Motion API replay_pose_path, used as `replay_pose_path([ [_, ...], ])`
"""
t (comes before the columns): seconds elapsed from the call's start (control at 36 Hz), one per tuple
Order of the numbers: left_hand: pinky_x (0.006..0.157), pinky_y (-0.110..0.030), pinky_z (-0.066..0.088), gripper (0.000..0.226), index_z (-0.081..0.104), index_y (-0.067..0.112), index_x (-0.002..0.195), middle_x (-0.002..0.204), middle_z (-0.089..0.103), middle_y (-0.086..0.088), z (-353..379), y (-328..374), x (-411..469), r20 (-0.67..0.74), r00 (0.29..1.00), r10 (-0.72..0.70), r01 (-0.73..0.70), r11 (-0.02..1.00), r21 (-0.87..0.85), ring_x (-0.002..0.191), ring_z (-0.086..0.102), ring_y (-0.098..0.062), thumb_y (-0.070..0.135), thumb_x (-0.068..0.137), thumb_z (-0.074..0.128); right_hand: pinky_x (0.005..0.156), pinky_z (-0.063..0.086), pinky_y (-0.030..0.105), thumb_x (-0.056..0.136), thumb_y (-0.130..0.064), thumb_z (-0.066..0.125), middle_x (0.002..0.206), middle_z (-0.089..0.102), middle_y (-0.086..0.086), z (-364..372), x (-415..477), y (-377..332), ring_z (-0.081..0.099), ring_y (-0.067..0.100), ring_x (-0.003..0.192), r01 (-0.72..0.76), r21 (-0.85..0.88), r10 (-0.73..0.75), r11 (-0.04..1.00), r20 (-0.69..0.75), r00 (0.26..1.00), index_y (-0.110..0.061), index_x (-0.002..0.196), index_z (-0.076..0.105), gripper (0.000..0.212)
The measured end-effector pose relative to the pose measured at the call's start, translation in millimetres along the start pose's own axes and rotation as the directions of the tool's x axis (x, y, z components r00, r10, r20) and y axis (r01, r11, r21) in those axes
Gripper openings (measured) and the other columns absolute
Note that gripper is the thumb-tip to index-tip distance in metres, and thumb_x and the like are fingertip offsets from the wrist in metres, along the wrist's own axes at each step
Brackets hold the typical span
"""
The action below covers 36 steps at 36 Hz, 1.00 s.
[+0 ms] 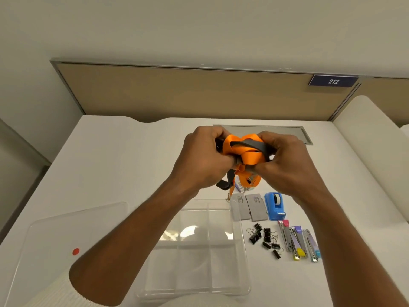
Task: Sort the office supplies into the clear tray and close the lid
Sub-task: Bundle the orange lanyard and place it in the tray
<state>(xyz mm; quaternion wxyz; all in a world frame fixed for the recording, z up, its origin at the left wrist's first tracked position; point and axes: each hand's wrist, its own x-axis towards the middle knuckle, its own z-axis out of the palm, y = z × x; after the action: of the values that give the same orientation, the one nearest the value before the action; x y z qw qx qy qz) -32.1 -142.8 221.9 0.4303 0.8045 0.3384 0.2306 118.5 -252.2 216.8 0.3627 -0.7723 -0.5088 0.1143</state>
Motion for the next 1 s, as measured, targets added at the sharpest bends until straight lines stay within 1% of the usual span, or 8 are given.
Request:
replay_pose_path([
  [0.25,0.075,-0.036,0.063,0.023,0.071,0.021,0.094,0.085,0.073,0.001,42,-60,-7,0.103,0.972,-0.21,0.199,0.974,0.113,0.08,0.07,-0.017,0.013,0.076,0.083,0.066,0.061,0.037,0.069,-0.029,0.088,0.074,0.072,-0.006,58,-8,44,0.069,0.013,0.068,-0.173,-0.136,0.198,0.976,0.204,0.959,-0.023,0.085,0.07,0.025],
  [0.39,0.071,-0.038,0.062,0.018,0.07,0.016,0.09,0.082,0.072,-0.004,76,-104,-13,0.141,0.943,-0.301,0.27,0.941,0.205,0.078,0.069,-0.023,0.011,0.075,0.08,0.057,0.044,0.019,0.076,-0.026,0.082,0.077,0.063,-0.007,114,-27,77,0.057,0.008,0.067,-0.276,-0.173,0.309,0.946,0.208,0.928,-0.019,0.094,0.067,0.025],
  [0.53,0.056,-0.032,0.048,0.006,0.063,0.015,0.07,0.072,0.071,-0.006,101,-136,-20,0.2,0.949,-0.242,0.15,0.909,0.389,0.069,0.065,-0.026,0.011,0.073,0.064,0.072,0.049,0.03,0.079,-0.029,0.076,0.099,0.065,0.002,154,-49,98,0.062,0.018,0.086,-0.358,-0.139,0.381,0.923,0.213,0.899,-0.02,0.113,0.056,0.041],
  [0.61,0.061,-0.034,0.048,0.012,0.065,0.017,0.085,0.082,0.072,-0.008,111,-147,-27,0.302,0.939,-0.165,-0.015,0.857,0.516,0.077,0.068,-0.03,0.017,0.078,0.055,0.078,0.042,0.028,0.077,-0.024,0.072,0.117,0.059,0.004,163,-66,102,0.059,0.021,0.103,-0.348,-0.11,0.365,0.931,0.289,0.885,-0.019,0.137,0.043,0.066],
  [0.69,0.063,-0.032,0.042,0.011,0.066,0.017,0.093,0.086,0.072,-0.007,115,-153,-35,0.37,0.925,-0.084,-0.174,0.772,0.611,0.081,0.069,-0.03,0.016,0.085,0.058,0.08,0.042,0.026,0.078,-0.015,0.068,0.127,0.051,0.002,162,-76,104,0.055,0.02,0.115,-0.277,-0.111,0.299,0.954,0.364,0.882,-0.019,0.148,0.031,0.079],
  [0.81,0.06,-0.033,0.04,0.014,0.07,0.015,0.074,0.069,0.068,-0.001,124,-169,-42,0.482,0.876,0.008,-0.383,0.618,0.687,0.079,0.06,-0.023,0.01,0.067,0.081,0.082,0.055,0.033,0.084,-0.014,0.07,0.14,0.043,0.002,156,-82,107,0.062,0.023,0.107,-0.118,-0.217,0.199,0.969,0.408,0.891,-0.024,0.149,0.03,0.076],
  [0.92,0.083,-0.035,0.048,0.03,0.067,0.012,0.117,0.111,0.069,-0.008,128,-179,-46,0.452,0.892,-0.003,-0.342,0.649,0.679,0.108,0.053,-0.025,0.018,0.087,0.072,0.087,0.059,0.035,0.085,-0.014,0.075,0.155,0.034,0.007,152,-85,113,0.064,0.027,0.112,-0.105,-0.381,0.226,0.918,0.288,0.931,-0.024,0.146,0.037,0.072],
  [1.0,0.09,-0.034,0.047,0.036,0.06,0.014,0.124,0.123,0.062,-0.008,123,-179,-41,0.461,0.883,-0.087,-0.273,0.704,0.656,0.116,0.048,-0.023,0.023,0.091,0.069,0.086,0.058,0.029,0.087,-0.019,0.075,0.149,0.04,0.007,154,-89,124,0.066,0.025,0.108,-0.149,-0.381,0.255,0.912,0.245,0.935,-0.023,0.137,0.047,0.058],
])
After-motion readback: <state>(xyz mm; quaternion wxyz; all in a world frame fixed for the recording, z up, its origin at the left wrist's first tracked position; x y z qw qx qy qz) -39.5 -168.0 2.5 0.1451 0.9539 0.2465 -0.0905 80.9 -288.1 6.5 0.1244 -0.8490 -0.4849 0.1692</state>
